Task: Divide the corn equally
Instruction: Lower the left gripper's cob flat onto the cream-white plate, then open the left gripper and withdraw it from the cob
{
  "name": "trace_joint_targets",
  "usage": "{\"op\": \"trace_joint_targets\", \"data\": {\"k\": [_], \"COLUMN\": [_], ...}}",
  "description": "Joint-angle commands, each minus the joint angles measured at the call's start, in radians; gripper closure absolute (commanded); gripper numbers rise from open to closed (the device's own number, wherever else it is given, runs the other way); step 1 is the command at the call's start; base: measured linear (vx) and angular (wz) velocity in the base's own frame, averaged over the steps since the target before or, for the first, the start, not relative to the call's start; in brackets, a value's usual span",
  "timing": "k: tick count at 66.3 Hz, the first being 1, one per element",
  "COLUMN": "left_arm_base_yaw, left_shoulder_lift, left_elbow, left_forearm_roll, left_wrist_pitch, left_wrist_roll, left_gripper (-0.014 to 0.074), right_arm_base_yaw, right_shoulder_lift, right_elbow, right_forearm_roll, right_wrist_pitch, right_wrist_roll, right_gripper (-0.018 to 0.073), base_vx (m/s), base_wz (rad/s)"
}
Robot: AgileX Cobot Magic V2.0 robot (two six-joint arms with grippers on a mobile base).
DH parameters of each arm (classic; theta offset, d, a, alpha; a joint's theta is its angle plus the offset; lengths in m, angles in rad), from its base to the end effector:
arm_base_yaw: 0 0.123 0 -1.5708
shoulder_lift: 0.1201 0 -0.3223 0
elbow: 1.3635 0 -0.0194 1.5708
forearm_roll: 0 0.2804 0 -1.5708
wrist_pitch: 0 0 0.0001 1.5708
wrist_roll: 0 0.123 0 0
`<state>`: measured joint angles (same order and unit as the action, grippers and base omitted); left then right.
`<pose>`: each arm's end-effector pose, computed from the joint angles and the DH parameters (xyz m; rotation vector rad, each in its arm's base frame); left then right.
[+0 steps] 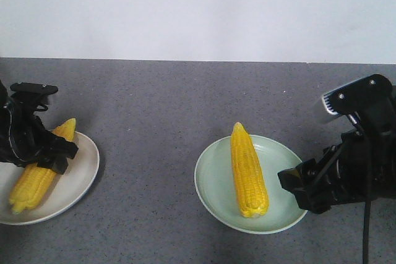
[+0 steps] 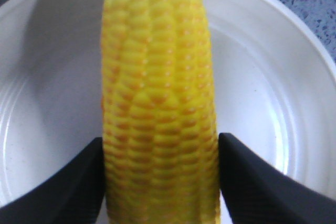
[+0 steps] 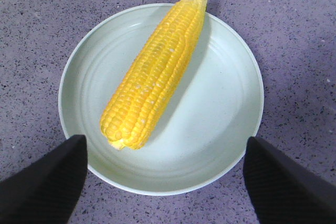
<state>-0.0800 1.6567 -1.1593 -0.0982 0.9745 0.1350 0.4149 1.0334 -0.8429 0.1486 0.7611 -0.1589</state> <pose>0.3517 -0.0382 0.2240 0.2467 2.9407 -0.1199 0.2055 0.1043 0.3153 -0.6094 2.3673 0.2875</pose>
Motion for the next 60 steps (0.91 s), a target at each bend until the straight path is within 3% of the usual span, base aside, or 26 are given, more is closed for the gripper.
{"op": "trace_joint_targets", "data": {"k": [1,19,31,38,50,60], "left_arm_base_yaw": [0.003,0.003,0.002,0.001,-0.024,-0.105], "left_shoulder_lift": [-0.049,-0.170,-0.297,-0.381,-0.513,-0.599], "left_elbow": [-0.031,-0.034,-0.034,-0.034,-0.031,-0.031], "left_forearm_roll": [-0.010,-0.010,-0.030,-0.099,-0.303,-0.342], "left_wrist_pitch": [-0.013,-0.009,-0.011,-0.010,-0.013,0.001], "left_wrist_roll": [-0.003,0.007,0.075,0.146,0.304,0.343], "left_gripper": [0.0125,0.0125,0.0126,0.0126,0.0126,0.0137], "right_arm_base_yaw": [-0.001,-0.001,-0.001,-0.001,-0.001,-0.001], "right_shoulder_lift": [-0.016,-0.016,-0.016,-0.016,-0.016,-0.016], "right_elbow": [-0.026,-0.026,-0.026,-0.026,-0.026,-0.026], "right_forearm_roll": [-0.003,-0.003,-0.003,-0.003,-0.003,-0.003], "right_wrist_pitch": [-0.054,-0.054,-0.053,-0.053,-0.053,-0.053], "right_wrist_roll": [-0.006,-0.006,-0.006,-0.006,-0.006,-0.006], "right_gripper": [-0.0020,-0.0020,-0.0020,-0.0020,-0.0020,-0.0020], "base_vx": [0.00,0.00,0.00,0.00,0.00,0.00], "base_wz": [0.00,0.00,0.00,0.00,0.00,0.00]}}
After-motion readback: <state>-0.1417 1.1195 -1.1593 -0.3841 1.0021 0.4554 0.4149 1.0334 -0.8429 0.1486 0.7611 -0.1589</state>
